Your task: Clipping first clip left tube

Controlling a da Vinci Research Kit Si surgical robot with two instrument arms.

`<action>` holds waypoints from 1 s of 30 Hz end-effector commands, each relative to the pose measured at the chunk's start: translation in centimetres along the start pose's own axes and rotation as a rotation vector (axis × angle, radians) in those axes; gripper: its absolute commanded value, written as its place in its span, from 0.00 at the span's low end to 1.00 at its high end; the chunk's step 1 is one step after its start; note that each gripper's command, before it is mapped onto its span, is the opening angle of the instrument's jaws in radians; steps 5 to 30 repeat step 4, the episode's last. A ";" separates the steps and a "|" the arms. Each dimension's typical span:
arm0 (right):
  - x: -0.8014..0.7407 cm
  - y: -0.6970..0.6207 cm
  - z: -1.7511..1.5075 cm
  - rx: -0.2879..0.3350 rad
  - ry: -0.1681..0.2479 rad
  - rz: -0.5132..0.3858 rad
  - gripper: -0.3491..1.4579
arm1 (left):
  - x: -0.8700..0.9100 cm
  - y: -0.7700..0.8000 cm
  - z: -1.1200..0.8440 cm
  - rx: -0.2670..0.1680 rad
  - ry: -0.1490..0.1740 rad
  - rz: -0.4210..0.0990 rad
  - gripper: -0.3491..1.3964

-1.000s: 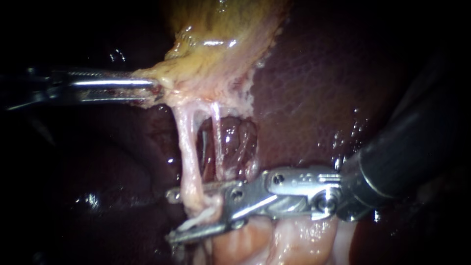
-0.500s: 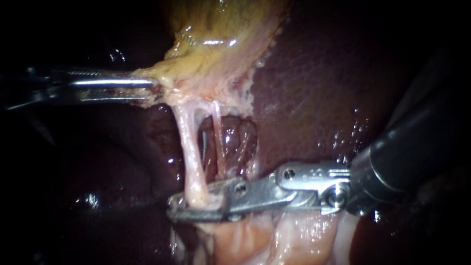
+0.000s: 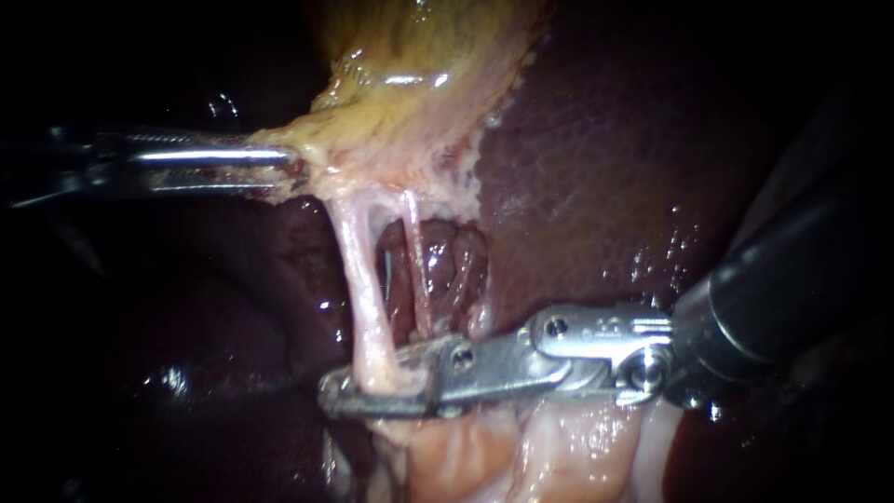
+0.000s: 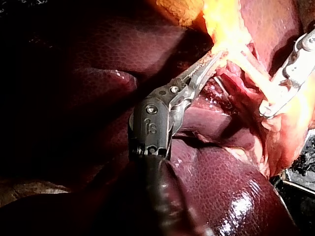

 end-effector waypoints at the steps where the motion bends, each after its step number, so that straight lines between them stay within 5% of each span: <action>1: -0.01 0.01 0.00 0.000 0.000 0.001 0.00 | 0.00 0.00 0.00 0.002 0.000 0.000 0.00; 30: -0.02 0.03 -0.01 0.000 0.000 0.000 0.00 | 0.00 0.00 0.00 0.002 0.000 0.000 0.00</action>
